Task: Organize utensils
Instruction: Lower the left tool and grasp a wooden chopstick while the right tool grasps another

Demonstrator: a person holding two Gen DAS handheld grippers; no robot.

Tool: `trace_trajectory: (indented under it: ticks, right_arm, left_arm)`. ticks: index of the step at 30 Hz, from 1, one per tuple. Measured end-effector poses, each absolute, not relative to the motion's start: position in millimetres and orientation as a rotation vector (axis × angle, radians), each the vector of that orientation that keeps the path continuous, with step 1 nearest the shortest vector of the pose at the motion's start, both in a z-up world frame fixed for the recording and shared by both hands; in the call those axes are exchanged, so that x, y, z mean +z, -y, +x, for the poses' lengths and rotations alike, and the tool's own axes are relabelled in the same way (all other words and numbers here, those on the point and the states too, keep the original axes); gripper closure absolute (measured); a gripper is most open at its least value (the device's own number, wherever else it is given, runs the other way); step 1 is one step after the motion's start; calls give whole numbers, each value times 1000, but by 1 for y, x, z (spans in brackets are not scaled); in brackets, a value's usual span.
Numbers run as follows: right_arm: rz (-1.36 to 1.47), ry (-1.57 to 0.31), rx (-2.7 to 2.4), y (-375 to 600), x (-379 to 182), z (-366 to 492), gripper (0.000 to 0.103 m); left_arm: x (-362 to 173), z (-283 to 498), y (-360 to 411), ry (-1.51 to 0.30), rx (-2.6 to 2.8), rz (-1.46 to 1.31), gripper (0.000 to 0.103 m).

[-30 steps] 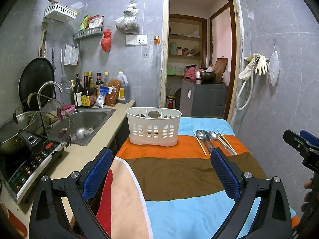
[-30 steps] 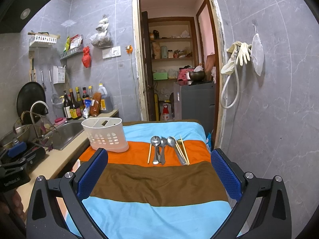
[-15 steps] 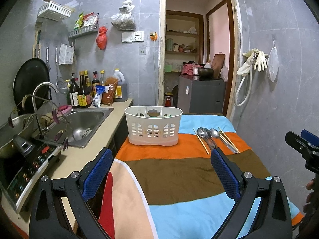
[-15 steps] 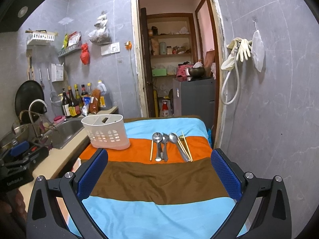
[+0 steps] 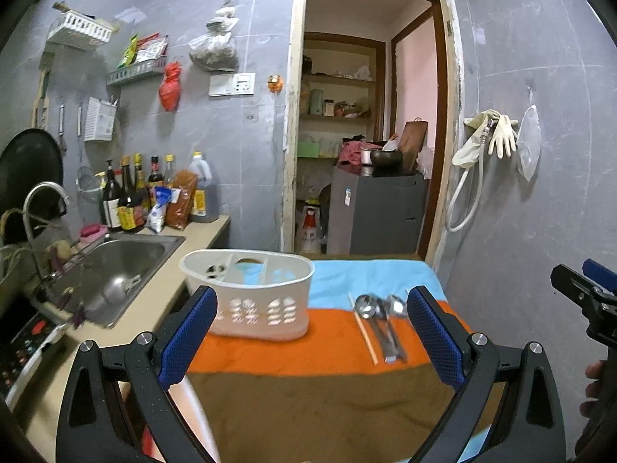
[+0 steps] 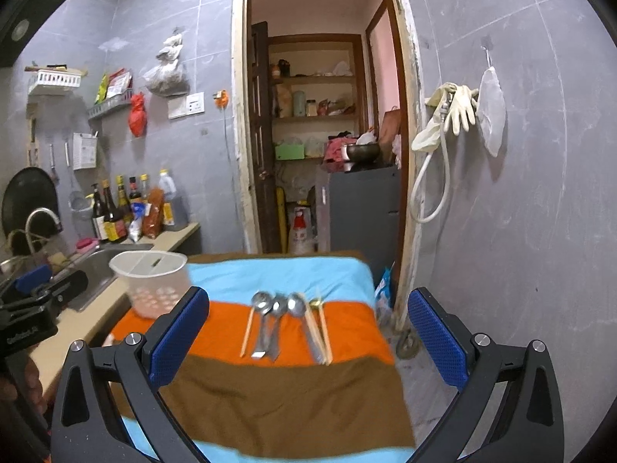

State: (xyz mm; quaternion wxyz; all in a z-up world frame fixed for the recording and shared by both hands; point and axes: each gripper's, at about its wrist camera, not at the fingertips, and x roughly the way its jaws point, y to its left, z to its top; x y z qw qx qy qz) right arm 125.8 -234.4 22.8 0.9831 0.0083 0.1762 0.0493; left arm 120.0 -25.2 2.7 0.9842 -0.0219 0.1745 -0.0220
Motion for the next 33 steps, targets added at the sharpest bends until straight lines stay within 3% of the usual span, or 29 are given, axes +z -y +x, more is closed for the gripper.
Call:
trace_trajectory:
  ticks: [5,13,16,17,19,21,24,33]
  right_arm:
    - [1,-377,126,256,14,179,0]
    - [35,-572,207,285,-42,282,0]
    - [46,-636,245,288,-63,309,13]
    - [48,-663,258,288,-70,319,24]
    - [61,-713,288,287,-83,338,34]
    - [73,-756,309,285,-94,350,48]
    - [89,-816,327,285,-109,364,57]
    - [111,-928,394,279,-137,383,79]
  left_arm:
    - [-16,178,50,-422,-45,-46,6]
    - [-68,258,73,-566,-27,-42,7]
    - [-83,280,76,-606,-27,-48,9]
    - [-88,287,78,-620,-28,-49,14]
    - [-100,303,80,-666,-33,-38,24]
    - [-112,316,81,-715,-44,-30,43]
    - [-130,334,82,-797,-70,-34,60]
    - [-159,363,81,-948,-142,-64,83]
